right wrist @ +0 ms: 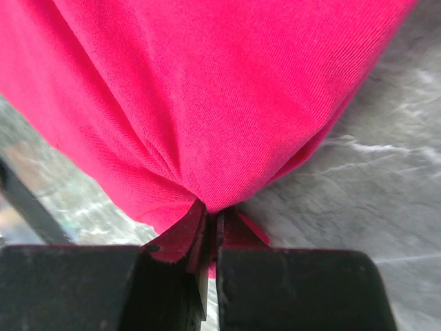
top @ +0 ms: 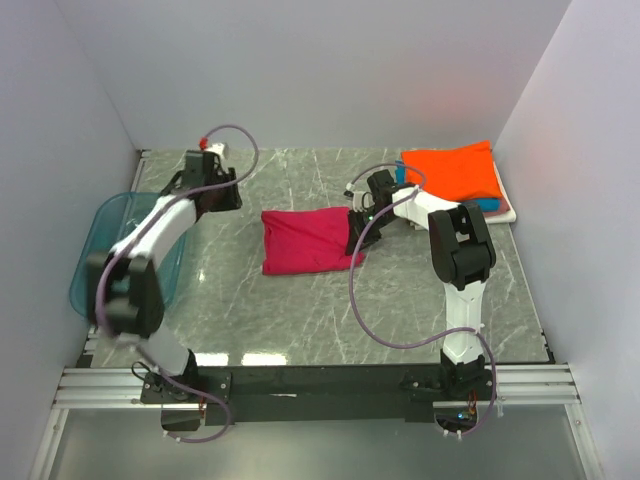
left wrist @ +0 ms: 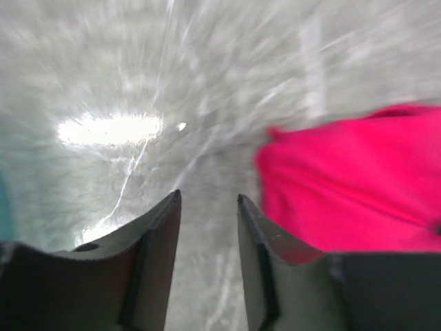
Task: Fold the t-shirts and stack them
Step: Neatly place the folded tshirt to the corner
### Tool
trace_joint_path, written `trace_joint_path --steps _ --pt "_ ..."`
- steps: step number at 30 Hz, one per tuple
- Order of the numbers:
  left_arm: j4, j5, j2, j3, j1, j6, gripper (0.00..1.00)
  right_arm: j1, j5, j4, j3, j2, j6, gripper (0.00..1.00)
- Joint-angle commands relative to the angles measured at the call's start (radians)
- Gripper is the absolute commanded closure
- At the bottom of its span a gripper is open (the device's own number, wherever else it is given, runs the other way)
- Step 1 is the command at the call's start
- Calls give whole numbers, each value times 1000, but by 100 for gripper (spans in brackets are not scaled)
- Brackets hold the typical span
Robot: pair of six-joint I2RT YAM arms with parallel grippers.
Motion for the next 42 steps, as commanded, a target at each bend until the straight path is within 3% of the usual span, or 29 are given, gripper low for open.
trace_joint_path --steps 1,8,16,30,42 --pt "107 33 -308 -91 -3 -4 55 -16 129 -45 31 -52 -128 100" --pt "106 30 -650 -378 9 19 47 -17 239 -112 143 -103 -233 100" --pt "66 -1 -874 -523 11 33 45 -16 442 -153 260 -138 -271 100" --pt "74 27 -938 -553 11 41 44 -19 727 -204 393 -216 -348 100" --pt "75 38 -937 -552 11 48 45 -43 827 -210 456 -229 -377 100"
